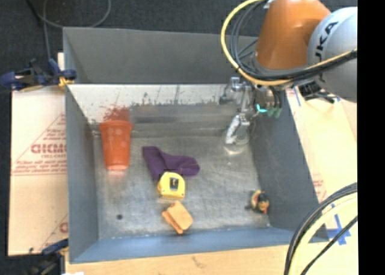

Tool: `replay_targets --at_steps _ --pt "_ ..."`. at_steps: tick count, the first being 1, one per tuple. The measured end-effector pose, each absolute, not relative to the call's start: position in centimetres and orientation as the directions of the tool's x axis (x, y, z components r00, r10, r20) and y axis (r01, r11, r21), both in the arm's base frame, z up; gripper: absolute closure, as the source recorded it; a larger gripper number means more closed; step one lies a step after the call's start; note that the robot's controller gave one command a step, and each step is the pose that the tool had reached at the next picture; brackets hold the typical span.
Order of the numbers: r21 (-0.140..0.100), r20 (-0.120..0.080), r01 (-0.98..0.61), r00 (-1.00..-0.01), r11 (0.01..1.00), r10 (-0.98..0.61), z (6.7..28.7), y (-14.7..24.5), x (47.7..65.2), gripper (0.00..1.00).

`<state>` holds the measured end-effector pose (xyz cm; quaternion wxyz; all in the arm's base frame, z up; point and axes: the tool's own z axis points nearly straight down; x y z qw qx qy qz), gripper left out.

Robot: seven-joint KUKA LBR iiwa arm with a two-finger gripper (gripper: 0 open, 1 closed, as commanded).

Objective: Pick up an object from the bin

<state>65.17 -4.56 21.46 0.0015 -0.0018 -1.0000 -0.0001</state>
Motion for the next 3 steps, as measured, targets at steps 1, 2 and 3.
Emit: replay_targets --at_steps 1,2,3 --pt "-0.001 -0.005 0.003 -1.0 1.0 0.003 22.0 -4.6 65.3 0.0" --pt "-0.003 -0.011 -0.052 -0.999 0.999 -0.052 17.9 -2.1 64.7 0.0" --pt "-0.001 -0.003 -0.243 -0.97 0.97 -0.243 14.0 -1.2 61.8 0.0"
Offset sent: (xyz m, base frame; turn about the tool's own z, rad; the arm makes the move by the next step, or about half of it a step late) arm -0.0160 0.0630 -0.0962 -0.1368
